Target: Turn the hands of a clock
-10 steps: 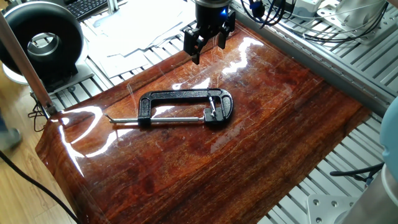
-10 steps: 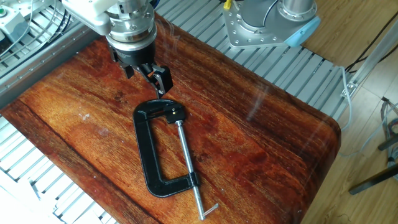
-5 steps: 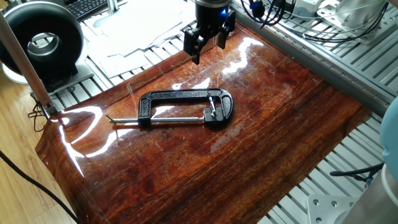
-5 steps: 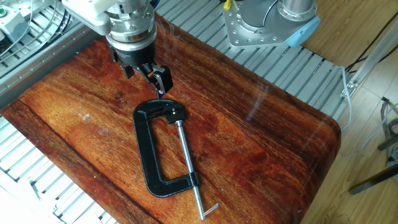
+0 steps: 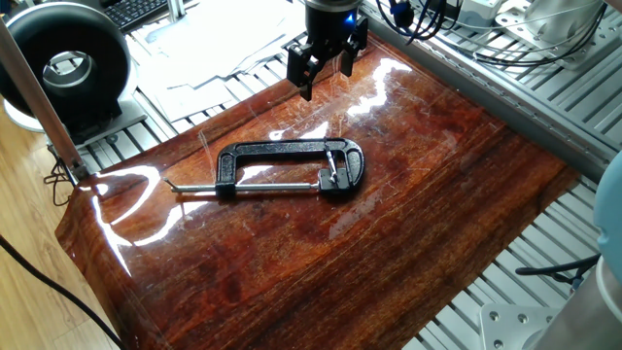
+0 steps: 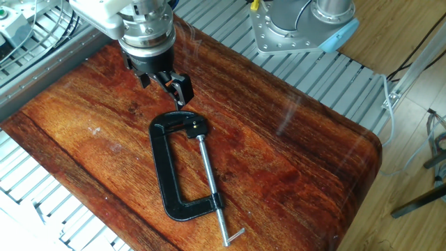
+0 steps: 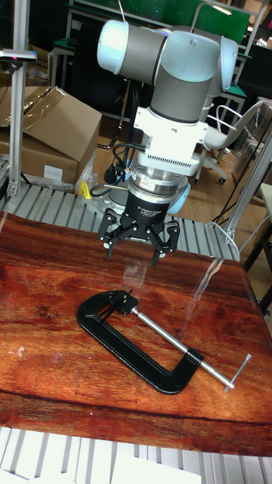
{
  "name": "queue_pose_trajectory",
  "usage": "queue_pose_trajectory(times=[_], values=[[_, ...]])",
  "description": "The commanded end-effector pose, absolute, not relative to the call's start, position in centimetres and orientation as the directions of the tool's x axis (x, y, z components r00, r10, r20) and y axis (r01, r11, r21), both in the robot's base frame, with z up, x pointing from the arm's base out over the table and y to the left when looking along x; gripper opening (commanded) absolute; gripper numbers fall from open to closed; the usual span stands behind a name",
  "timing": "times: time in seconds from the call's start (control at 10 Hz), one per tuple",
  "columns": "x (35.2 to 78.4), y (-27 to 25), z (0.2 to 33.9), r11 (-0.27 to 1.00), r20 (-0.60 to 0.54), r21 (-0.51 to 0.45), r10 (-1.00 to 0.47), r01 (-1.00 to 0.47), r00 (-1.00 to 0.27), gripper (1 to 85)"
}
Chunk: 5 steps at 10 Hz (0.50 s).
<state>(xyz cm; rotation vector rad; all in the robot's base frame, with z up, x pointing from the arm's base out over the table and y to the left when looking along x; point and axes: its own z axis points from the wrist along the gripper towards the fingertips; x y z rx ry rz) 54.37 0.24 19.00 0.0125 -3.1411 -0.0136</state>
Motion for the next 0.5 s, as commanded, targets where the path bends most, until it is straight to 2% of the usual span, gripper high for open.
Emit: queue_pose_trajectory(times=[0.0, 0.1, 0.4], values=[[54.4, 0.5, 19.0, 1.0, 0.0, 0.009, -0.008, -0.008, -1.0, 84.0], [49.5, -0.9, 19.4, 0.994, 0.178, -0.068, 0.102, 0.091, -0.979, 1.0], [49.5, -0.8, 19.3, 0.991, 0.176, -0.086, 0.113, 0.099, -0.978, 1.0]])
